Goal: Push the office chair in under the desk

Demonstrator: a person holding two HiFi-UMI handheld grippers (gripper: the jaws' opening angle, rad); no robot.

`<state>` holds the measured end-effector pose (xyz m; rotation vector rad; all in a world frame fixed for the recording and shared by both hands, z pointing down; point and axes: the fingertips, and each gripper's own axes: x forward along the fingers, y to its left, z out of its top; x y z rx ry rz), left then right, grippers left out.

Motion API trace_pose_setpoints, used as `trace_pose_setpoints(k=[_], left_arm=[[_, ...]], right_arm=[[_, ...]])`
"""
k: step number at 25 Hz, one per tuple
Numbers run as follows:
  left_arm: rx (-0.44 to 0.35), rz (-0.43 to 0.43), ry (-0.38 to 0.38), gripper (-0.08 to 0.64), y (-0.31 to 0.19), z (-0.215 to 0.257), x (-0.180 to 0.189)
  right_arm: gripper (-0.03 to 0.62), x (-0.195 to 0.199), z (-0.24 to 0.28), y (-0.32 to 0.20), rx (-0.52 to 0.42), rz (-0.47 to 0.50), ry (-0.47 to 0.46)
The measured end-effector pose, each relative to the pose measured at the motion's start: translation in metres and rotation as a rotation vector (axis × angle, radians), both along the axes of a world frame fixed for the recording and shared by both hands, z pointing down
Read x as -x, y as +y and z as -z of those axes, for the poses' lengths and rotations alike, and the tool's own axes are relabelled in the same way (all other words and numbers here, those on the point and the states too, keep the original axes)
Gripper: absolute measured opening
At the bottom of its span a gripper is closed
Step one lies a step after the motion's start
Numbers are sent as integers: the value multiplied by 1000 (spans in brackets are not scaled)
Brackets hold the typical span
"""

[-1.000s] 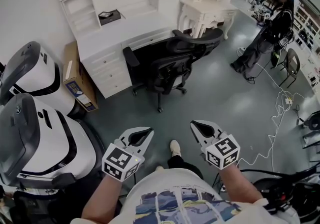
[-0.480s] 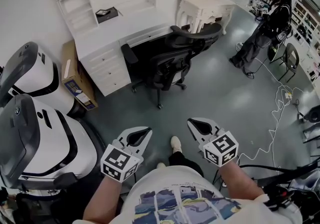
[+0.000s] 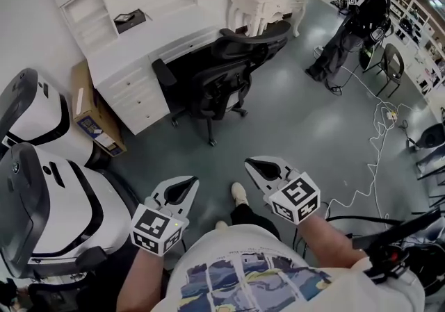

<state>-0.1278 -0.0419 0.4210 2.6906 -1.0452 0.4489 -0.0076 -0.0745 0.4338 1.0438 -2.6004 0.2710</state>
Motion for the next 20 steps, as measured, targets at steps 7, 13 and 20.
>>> trace_pose_setpoints(k=[7, 13, 20], left_arm=[[1, -7, 3, 14, 0, 2, 4], [8, -14, 6, 14, 0, 0, 4], [26, -22, 6, 14, -2, -6, 2]], right_arm=[[25, 8, 2, 0, -2, 8, -1], [25, 8, -1, 2, 3, 3, 1], [25, 7, -5, 0, 13, -2, 1]])
